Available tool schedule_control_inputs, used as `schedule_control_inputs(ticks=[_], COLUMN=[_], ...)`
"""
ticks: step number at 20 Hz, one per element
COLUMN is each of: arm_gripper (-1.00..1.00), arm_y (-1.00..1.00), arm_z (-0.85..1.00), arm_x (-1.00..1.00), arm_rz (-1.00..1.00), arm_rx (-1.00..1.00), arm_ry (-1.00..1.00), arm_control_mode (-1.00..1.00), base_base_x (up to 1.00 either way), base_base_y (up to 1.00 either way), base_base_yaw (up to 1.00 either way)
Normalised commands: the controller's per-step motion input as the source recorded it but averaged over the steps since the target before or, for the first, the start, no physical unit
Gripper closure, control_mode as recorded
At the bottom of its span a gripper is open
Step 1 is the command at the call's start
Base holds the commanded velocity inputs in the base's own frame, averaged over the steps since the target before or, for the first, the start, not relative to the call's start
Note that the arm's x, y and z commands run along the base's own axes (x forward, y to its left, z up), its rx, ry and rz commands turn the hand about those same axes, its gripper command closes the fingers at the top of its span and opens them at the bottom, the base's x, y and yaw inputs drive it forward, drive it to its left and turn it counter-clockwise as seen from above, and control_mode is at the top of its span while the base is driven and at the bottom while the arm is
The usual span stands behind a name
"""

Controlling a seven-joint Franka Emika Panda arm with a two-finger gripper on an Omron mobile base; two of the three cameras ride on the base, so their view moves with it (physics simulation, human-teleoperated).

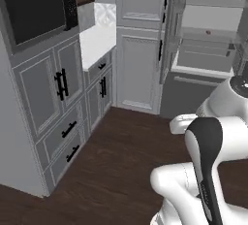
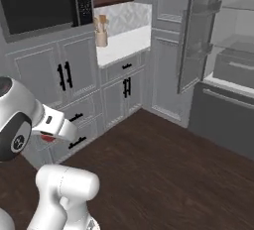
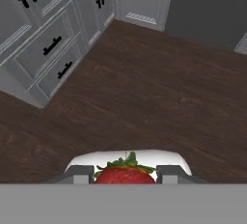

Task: Take the strawberry from the fridge and place it on top of the pancake, located on the dining counter.

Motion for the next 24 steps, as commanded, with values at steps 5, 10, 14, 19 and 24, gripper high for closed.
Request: schedule_control_inputs(ticks=[5,10,14,19,24], arm_gripper=[1.0,1.0,1.0,1.0,1.0], arm_y=[0.0,0.0,0.0,0.0,0.0], arm_z=[0.0,0.0,0.0,0.0,0.0], arm_x=[0.0,0.0,0.0,0.0,0.0], arm_rz=[0.0,0.0,0.0,0.0,0.0], arm_rx=[0.0,0.0,0.0,0.0,0.0], arm_ry=[0.0,0.0,0.0,0.0,0.0], arm_control_mode=[1.0,1.0,1.0,1.0,1.0], base_base_x=[-0.23,0.0,0.06,0.16,0.75], base_base_y=[0.48,0.76,0.66,0.65,0.63], base_base_yaw=[0.66,0.7,0.71,0.67,0.53])
